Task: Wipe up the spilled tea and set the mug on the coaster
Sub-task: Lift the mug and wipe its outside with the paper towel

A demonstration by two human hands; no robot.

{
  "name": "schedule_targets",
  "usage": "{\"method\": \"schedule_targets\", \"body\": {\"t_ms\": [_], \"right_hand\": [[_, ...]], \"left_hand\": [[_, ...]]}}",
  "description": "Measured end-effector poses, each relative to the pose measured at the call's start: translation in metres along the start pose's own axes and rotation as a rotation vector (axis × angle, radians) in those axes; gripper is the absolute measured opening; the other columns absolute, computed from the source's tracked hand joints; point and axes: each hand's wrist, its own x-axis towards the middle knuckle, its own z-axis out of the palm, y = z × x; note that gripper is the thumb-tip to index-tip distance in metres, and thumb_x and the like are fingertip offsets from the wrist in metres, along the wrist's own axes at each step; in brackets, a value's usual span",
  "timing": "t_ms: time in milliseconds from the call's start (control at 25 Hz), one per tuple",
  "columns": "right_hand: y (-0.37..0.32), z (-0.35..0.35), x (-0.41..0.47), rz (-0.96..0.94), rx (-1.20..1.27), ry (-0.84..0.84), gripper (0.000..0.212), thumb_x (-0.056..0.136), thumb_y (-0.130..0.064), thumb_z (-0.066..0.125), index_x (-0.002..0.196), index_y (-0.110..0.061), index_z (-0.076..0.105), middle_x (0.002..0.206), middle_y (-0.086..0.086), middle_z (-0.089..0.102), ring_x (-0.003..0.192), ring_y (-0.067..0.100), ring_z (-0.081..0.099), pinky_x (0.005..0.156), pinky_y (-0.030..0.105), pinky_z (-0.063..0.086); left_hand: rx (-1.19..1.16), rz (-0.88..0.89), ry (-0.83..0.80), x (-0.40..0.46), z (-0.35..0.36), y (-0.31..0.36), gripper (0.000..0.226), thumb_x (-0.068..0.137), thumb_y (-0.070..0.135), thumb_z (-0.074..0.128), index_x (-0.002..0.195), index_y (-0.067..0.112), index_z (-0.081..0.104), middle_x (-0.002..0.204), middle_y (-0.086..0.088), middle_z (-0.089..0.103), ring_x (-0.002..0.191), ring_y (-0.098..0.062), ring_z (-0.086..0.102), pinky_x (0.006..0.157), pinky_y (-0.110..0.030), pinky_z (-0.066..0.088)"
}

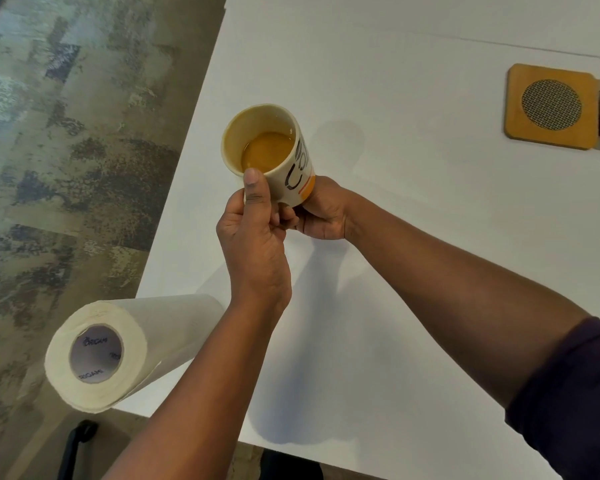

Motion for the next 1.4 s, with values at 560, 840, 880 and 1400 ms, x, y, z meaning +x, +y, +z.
{"method": "schedule_targets", "body": {"t_ms": [560,840,880,1400], "right_hand": [[-0.041,-0.023,0.005,-0.077,-0.068,0.135,0.033,0.098,0.001,0.047,0.129,0.000,0.058,0.122,0.022,0.060,0.109,0.034,0.059,0.097,0.044,0.052],[-0.045,-0.037,-0.013,-0.234,-0.050,0.134,0.043,0.095,0.013,0.039,0.132,0.002,0.057,0.116,0.019,0.062,0.089,0.022,0.062,0.075,0.027,0.052],[-0.041,-0.037,-0.018,-0.244,-0.066,0.135,0.042,0.094,0.012,0.041,0.133,0.003,0.056,0.119,0.021,0.060,0.092,0.024,0.060,0.077,0.029,0.048],[0.024,-0.017,-0.044,-0.248,-0.078,0.122,0.031,0.091,0.008,0.057,0.094,-0.015,0.077,0.097,0.008,0.075,0.088,0.025,0.069,0.081,0.036,0.058]], "left_hand": [[0.129,0.023,-0.067,0.000,0.005,0.007,0.038,0.094,0.045,0.053,0.059,0.036,0.065,0.059,0.011,0.050,0.070,-0.015,0.051,0.078,-0.033,0.050],[0.123,0.101,-0.004,0.008,0.003,0.011,0.034,0.095,0.044,0.054,0.066,0.037,0.069,0.061,0.013,0.054,0.072,-0.014,0.053,0.077,-0.030,0.050],[0.120,0.111,0.009,0.010,0.003,0.012,0.033,0.095,0.044,0.054,0.067,0.036,0.069,0.062,0.013,0.054,0.072,-0.014,0.053,0.077,-0.030,0.050],[0.102,0.145,0.049,0.017,0.002,0.007,0.029,0.099,0.039,0.053,0.074,0.030,0.066,0.063,0.014,0.055,0.074,-0.012,0.056,0.083,-0.034,0.053]]}}
